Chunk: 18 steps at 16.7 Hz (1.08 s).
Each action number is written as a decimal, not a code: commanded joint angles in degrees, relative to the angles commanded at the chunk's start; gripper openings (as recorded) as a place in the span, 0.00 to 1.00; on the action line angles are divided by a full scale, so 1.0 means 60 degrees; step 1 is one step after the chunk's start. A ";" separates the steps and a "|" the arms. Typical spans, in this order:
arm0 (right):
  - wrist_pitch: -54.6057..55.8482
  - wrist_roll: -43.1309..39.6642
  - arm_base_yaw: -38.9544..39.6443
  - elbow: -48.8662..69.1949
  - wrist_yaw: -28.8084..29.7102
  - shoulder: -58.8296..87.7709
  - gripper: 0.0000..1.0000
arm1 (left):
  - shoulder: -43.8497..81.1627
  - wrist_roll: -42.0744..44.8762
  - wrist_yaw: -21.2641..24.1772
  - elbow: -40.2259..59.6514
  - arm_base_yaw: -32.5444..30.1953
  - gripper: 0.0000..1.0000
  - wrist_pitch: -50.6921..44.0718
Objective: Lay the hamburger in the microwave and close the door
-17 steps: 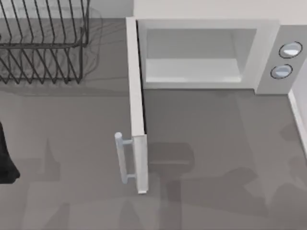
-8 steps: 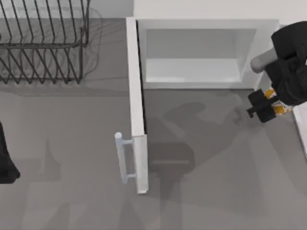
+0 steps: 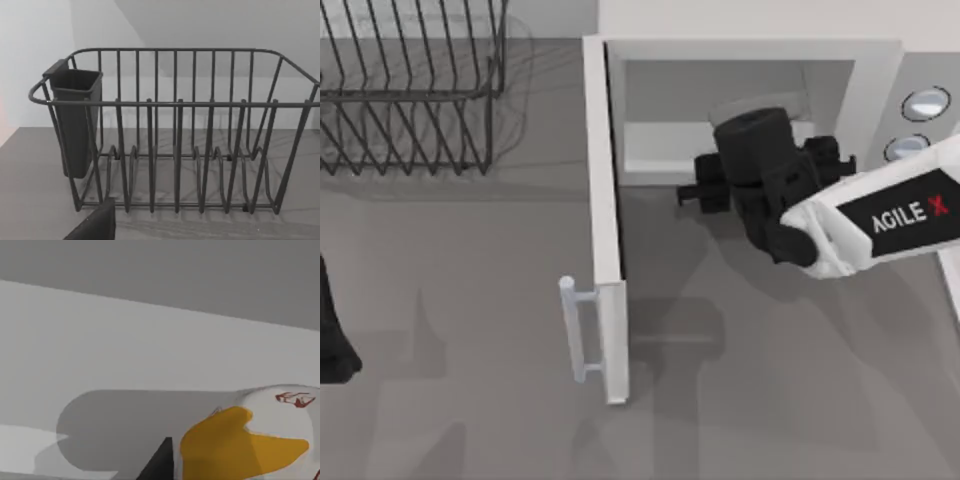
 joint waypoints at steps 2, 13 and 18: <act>0.0995 0.0571 0.0430 0.0210 0.0430 0.0455 0.00 | 0.0000 0.0000 0.0000 0.0000 0.0000 1.00 0.0000; 0.1609 0.1035 0.0683 0.0678 0.0749 0.0999 0.00 | 0.0000 0.0000 0.0000 0.0000 0.0000 1.00 0.0000; 0.0814 0.0831 0.0301 0.2992 0.0399 0.2296 0.00 | 0.0000 0.0000 0.0000 0.0000 0.0000 1.00 0.0000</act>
